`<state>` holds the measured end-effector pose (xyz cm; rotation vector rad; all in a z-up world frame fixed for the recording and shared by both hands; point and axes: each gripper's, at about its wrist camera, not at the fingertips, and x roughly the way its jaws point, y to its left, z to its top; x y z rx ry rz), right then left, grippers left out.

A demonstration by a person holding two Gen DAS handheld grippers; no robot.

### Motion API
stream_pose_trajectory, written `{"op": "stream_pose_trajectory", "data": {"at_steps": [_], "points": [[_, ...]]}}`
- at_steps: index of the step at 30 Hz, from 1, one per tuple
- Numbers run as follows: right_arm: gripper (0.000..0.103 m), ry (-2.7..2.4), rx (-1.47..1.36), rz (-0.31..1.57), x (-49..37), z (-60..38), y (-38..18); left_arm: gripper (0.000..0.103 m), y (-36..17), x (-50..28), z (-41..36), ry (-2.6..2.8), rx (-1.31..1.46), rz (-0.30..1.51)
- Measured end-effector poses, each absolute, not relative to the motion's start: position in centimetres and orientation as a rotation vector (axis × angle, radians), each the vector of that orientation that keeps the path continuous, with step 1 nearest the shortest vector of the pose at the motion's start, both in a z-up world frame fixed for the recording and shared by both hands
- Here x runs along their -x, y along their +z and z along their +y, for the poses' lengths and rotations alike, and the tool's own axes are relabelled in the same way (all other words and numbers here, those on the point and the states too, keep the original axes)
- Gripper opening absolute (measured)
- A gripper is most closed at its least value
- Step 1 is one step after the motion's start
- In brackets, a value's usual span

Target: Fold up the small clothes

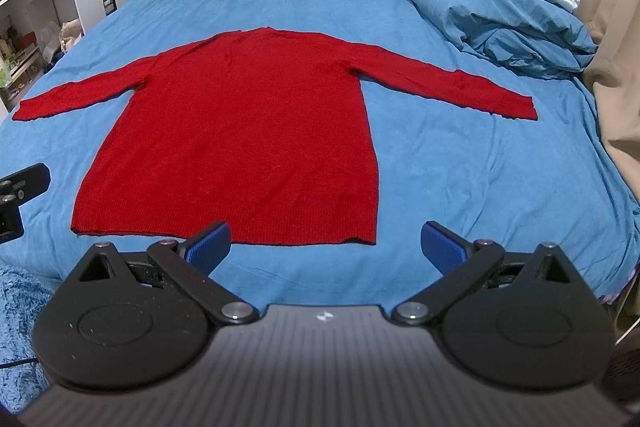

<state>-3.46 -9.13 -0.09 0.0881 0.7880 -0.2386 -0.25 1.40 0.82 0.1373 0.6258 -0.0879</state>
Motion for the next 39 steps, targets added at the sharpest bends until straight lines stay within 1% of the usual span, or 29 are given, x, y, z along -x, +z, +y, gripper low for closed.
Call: {"op": "stream_pose_trajectory", "data": {"at_steps": [21,23,26,30,33,36,39], "points": [[0.103,-0.235,-0.084,0.785,3.2,-8.6,0.3,0.103,1.2,0.2,1.2,-0.082,-0.122,0.631],[0.103,-0.236,-0.101,0.784,3.2,-8.8,0.3,0.103,1.7,-0.1,0.9,-0.101,-0.120,0.630],[0.103,-0.240,-0.121,0.780,2.5,-9.6,1.1,0.103,3.6,-1.0,-0.4,-0.142,-0.139,0.574],[0.103,-0.276,-0.136,0.718,1.1,-12.4,3.4,0.103,7.3,-3.6,-2.9,-0.192,-0.148,0.460],[0.103,-0.306,-0.156,0.674,-0.6,-15.7,5.0,0.103,8.6,-7.2,-5.6,-0.261,-0.166,0.424],[0.103,-0.357,-0.166,0.641,-3.1,-19.8,5.7,0.103,8.1,-12.4,-8.7,-0.352,-0.162,0.464],[0.103,-0.427,-0.155,0.629,-5.8,-24.1,5.0,0.103,6.5,-17.3,-11.4,-0.382,-0.164,0.499]]}}
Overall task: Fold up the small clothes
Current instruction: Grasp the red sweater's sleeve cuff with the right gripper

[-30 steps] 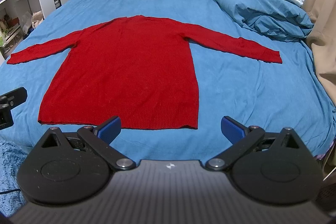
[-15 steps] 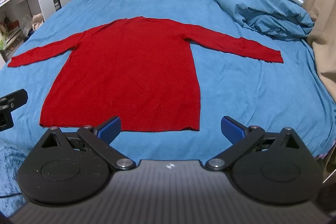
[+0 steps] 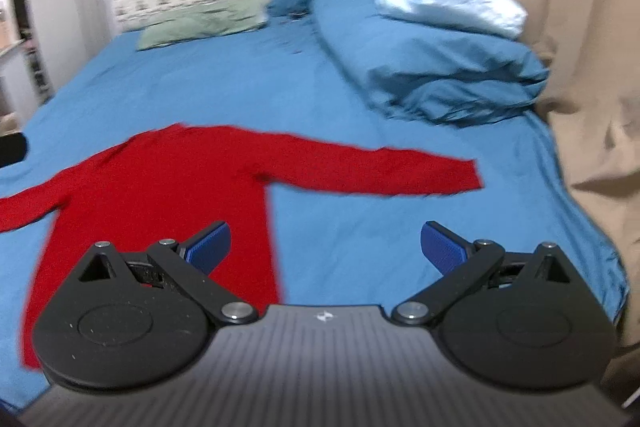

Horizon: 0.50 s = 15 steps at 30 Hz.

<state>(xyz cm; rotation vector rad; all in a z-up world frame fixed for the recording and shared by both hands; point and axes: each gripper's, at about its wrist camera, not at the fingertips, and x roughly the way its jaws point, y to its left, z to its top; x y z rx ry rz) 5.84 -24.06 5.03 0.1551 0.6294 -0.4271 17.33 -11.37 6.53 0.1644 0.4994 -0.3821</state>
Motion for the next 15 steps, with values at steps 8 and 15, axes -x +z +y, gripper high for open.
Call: {"op": "stream_pose_trajectory", "data": {"at_steps": [8,15], "points": [[0.103,-0.538,-0.306,0.594,-12.3,-36.4,-2.7,0.103,-0.9,-30.2,-17.3,-0.396,-0.183,0.619],[0.103,-0.636,-0.422,0.580,-15.8,-44.1,-11.2,0.103,-8.3,-38.4,-20.9,-0.379,-0.140,0.754]]}}
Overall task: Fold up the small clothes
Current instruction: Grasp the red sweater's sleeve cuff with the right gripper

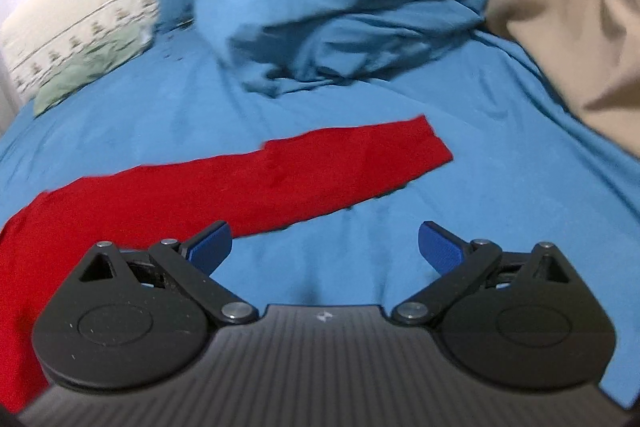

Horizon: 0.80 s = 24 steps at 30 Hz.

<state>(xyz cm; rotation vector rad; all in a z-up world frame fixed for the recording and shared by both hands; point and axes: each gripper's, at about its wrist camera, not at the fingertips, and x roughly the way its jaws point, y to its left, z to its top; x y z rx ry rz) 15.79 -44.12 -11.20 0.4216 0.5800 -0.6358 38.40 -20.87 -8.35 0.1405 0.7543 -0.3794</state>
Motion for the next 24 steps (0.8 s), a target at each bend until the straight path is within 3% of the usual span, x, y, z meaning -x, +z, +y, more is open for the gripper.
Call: {"op": "stream_pose_trajectory", "data": {"at_steps": [9,14,20,21,22,24], "points": [[0.103,-0.727,-0.532,0.556,-20.3,-50.6,-18.6,0.103,-14.8,-43.4,-24.0,-0.363,-0.139,0.852],[0.103,-0.753,-0.551,0.498,-21.1,-52.0,-19.8,0.103,-16.7,-44.4,-26.1,-0.353,-0.184,0.885],[0.057,-0.781,-0.549,0.489,-22.4,-53.3,-19.6,0.103,-17.6,-45.4,-27.2,-0.336,-0.193,0.896],[0.041,-0.790,-0.555,0.488,-22.4,-53.5,-19.6,0.103,-17.6,-45.8,-27.1,-0.341,-0.185,0.915],[0.032,-0.801,-0.564,0.492,-22.6,-53.8,-19.5,0.103,-17.8,-46.6,-27.2,-0.348,-0.176,0.936],[0.025,-0.801,-0.601,0.487,-22.5,-54.3,-19.2,0.103,-17.7,-47.5,-27.2,-0.366,-0.173,0.972]]}}
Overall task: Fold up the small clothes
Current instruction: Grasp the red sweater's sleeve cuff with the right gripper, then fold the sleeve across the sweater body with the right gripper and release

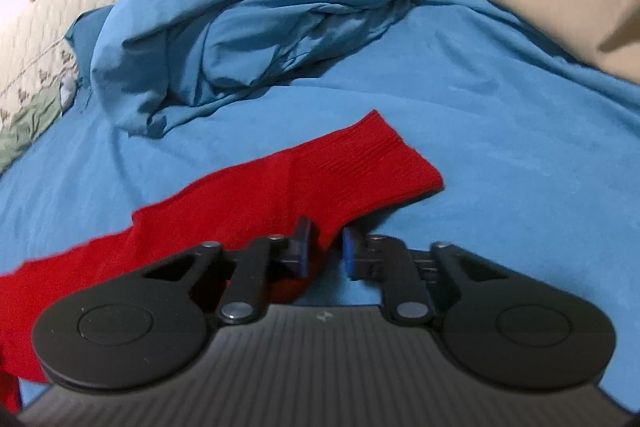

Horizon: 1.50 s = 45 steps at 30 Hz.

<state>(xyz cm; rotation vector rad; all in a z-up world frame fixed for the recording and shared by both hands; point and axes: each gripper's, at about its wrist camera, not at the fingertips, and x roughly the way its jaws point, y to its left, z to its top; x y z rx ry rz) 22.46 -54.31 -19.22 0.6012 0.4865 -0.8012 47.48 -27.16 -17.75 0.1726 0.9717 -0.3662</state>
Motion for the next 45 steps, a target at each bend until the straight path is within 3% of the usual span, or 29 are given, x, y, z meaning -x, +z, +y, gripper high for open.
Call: {"op": "stream_pose_trajectory", "data": {"at_steps": [5,14,18,22,26,32,33,34,35,36,37,44,45], "points": [[0.021,-0.765,-0.618,0.462,-22.8,-54.3,-16.8,0.103,-16.8,-48.4,-26.4,-0.411,-0.175,1.020],[0.020,-0.399,-0.555,0.318,-28.8,-46.0,-5.0,0.103,-9.8,-47.6,-16.1,-0.362,-0.044,0.776],[0.020,-0.185,-0.540,0.314,-33.6,-39.2,-2.5,0.103,-8.5,-47.0,-10.6,-0.316,-0.027,0.726],[0.020,0.036,-0.498,0.397,-38.6,-30.3,-5.2,0.103,-10.1,-46.7,-6.5,-0.271,-0.010,0.738],[0.020,0.111,-0.400,0.558,-42.0,-22.3,-12.1,0.103,-12.1,-46.4,-4.0,-0.227,-0.010,0.774],[0.023,0.121,-0.364,0.620,-41.9,-19.1,-16.9,0.103,-13.0,-46.5,-2.9,-0.253,-0.014,0.787],[0.031,0.120,-0.355,0.615,-41.7,-19.3,-16.8,0.103,-12.9,-46.5,-3.2,-0.269,-0.012,0.780],[0.052,0.125,-0.344,0.615,-41.4,-19.6,-16.4,0.103,-12.9,-46.3,-3.4,-0.286,-0.012,0.773],[0.065,0.129,-0.328,0.610,-41.4,-20.4,-16.1,0.103,-12.9,-46.0,-3.9,-0.308,-0.015,0.766],[0.088,0.124,-0.305,0.592,-40.5,-20.8,-15.8,0.103,-12.7,-45.8,-4.5,-0.336,-0.021,0.760],[0.102,0.107,-0.270,0.563,-39.6,-21.2,-15.1,0.103,-12.6,-45.6,-5.5,-0.364,-0.034,0.757],[0.103,-0.024,-0.124,0.553,-34.1,-26.8,-13.6,0.102,-14.6,-45.0,-13.3,-0.547,-0.199,0.735],[0.103,-0.040,-0.128,0.562,-33.8,-27.6,-13.8,0.097,-15.2,-45.1,-14.5,-0.564,-0.219,0.737]]}}
